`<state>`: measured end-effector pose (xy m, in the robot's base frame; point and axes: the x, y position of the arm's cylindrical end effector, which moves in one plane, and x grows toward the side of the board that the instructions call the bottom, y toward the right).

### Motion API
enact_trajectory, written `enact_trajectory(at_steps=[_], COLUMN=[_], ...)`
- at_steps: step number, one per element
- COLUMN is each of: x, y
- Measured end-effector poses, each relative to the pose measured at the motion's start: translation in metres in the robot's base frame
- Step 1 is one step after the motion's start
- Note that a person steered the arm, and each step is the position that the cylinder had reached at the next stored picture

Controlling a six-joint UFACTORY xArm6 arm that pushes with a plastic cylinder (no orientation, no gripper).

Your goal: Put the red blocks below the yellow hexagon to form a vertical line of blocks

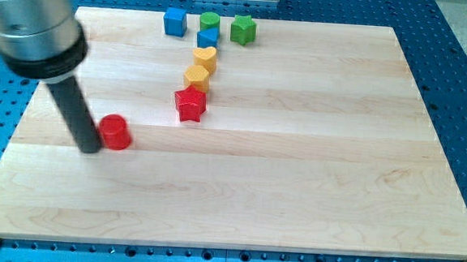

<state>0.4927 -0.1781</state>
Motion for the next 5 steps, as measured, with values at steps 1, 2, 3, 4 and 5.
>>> enact_trajectory(at_steps=[1, 2, 3, 4, 5], x=[-0.003, -0.001, -0.025, -0.025, -0.025], y=[0.033, 0.007, 0.008, 0.034, 0.051])
